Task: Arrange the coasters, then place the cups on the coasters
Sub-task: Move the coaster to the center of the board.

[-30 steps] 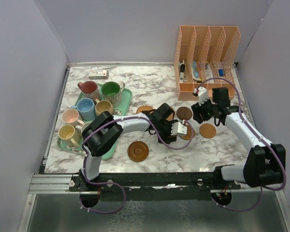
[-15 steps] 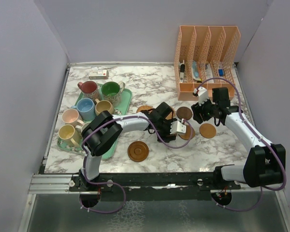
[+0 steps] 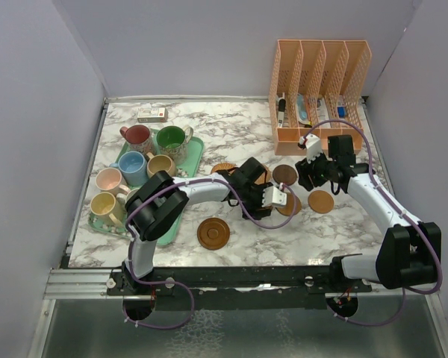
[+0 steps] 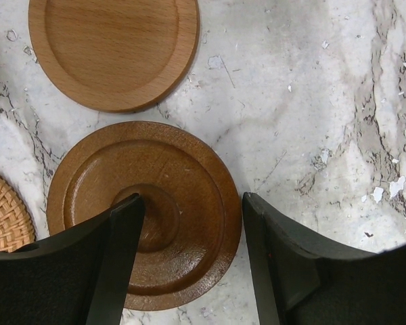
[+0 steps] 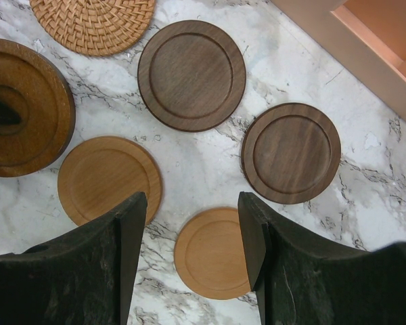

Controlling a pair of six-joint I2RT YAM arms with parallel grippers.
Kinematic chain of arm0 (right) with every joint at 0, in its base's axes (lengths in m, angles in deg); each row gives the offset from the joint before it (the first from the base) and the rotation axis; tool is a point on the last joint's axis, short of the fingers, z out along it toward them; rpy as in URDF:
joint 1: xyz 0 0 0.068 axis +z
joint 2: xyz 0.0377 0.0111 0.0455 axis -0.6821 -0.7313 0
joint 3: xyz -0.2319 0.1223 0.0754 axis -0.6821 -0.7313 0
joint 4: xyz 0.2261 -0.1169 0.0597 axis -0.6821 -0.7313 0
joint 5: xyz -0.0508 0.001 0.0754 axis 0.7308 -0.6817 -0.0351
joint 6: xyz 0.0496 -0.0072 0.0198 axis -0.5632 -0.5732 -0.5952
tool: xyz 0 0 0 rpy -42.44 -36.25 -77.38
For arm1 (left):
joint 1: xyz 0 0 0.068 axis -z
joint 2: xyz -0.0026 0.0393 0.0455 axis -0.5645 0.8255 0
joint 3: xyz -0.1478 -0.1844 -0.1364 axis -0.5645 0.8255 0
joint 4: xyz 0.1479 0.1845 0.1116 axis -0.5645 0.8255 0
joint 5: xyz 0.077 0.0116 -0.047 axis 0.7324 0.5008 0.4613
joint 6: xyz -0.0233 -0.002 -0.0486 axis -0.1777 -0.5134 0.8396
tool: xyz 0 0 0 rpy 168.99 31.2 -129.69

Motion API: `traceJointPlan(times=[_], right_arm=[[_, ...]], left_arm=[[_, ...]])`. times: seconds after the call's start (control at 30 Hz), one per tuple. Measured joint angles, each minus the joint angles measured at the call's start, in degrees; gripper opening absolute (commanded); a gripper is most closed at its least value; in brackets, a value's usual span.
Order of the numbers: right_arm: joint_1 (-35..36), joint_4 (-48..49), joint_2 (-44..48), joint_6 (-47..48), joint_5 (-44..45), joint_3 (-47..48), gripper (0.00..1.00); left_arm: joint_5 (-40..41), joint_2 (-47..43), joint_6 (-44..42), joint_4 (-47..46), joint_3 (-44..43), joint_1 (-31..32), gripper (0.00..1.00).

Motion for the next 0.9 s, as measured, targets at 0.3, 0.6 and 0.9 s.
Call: traceJointPlan(times=[0.3, 0.6, 0.9], right_arm=[[0.00, -0.02, -0.02, 0.00, 0.00, 0.00, 0.57], [0.00, -0.02, 0.00, 0.02, 0.00, 0.00, 0.57], [0.00, -0.09, -0.02, 0.00, 0.00, 0.00, 0.57]], left_arm=[[-1.16, -1.07, 0.04, 0.37, 1.40, 0.79, 0.63], [-1.20, -1.16, -0.04, 0.52, 1.51, 1.25, 0.64], [-0.85, -2.16, -0.04, 1.25, 1.51, 1.27, 0.66]])
